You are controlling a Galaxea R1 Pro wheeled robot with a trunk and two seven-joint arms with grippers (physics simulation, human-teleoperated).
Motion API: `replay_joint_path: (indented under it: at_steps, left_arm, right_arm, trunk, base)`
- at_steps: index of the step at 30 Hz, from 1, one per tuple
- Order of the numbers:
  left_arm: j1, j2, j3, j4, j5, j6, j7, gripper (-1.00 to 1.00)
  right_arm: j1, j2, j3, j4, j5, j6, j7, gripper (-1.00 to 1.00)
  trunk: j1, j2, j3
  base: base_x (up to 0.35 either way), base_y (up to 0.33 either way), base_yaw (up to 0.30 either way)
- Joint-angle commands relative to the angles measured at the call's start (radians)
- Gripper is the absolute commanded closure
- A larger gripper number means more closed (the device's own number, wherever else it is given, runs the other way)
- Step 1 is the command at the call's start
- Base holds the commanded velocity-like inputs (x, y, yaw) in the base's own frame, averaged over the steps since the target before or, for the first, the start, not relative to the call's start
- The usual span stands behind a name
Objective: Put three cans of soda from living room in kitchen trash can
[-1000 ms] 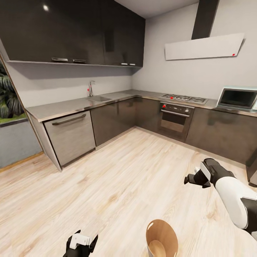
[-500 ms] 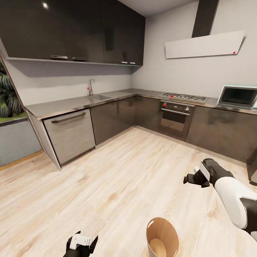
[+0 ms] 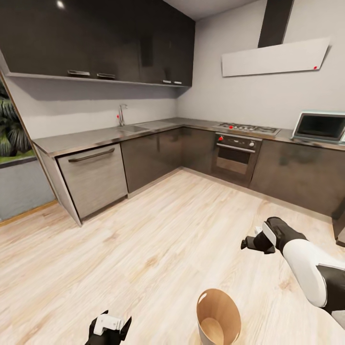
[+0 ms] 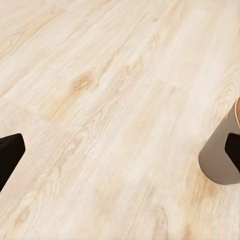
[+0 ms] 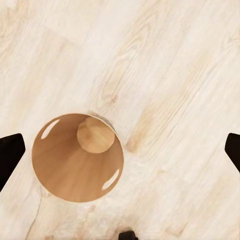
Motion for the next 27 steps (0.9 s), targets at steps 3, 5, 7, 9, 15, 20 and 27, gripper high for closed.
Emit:
replay_joint_path:
  at_steps: [3, 5, 7, 9, 15, 20, 27]
  left_arm:
    - [0.000, 0.000, -0.001, -0.001, 0.000, 0.000, -0.001, -1.00]
    - [0.000, 0.000, -0.001, -0.001, 0.000, 0.000, -0.001, -1.00]
    - [0.000, 0.000, -0.001, -0.001, 0.000, 0.000, -0.001, -1.00]
    - [0.000, 0.000, -0.001, -0.001, 0.000, 0.000, -0.001, -1.00]
    - [0.000, 0.000, -0.001, -0.002, 0.000, 0.000, -0.002, -1.00]
    - [0.000, 0.000, -0.001, -0.002, 0.000, 0.000, -0.002, -1.00]
    - [0.000, 0.000, -0.001, -0.002, 0.000, 0.000, -0.002, -1.00]
  right_arm:
    - [0.000, 0.000, -0.001, 0.008, 0.000, -0.010, 0.000, -1.00]
    - [0.000, 0.000, -0.001, 0.010, 0.000, -0.013, 0.000, -1.00]
    - [0.000, -0.001, -0.001, 0.010, -0.001, -0.015, 0.000, -1.00]
    - [0.001, -0.002, -0.001, 0.010, -0.001, -0.027, 0.001, -1.00]
    - [0.004, -0.007, -0.002, 0.010, -0.001, -0.045, 0.001, -1.00]
    - [0.007, -0.004, -0.001, 0.007, -0.001, -0.049, 0.005, -1.00]
    - [0.008, -0.005, -0.001, 0.008, -0.002, -0.050, 0.005, -1.00]
  trunk:
    - [0.012, -0.021, -0.009]
    - [0.019, -0.035, -0.016]
    - [0.027, -0.049, -0.022]
    - [0.035, -0.063, -0.028]
    - [0.058, -0.105, -0.047]
    - [0.077, -0.140, -0.063]
    - [0.104, -0.189, -0.085]
  base:
    - [0.000, 0.000, 0.000]
    - [0.000, 0.000, 0.000]
    - [0.000, 0.000, 0.000]
    - [0.000, 0.000, 0.000]
    - [0.000, 0.000, 0.000]
    - [0.000, 0.000, 0.000]
    - [0.000, 0.000, 0.000]
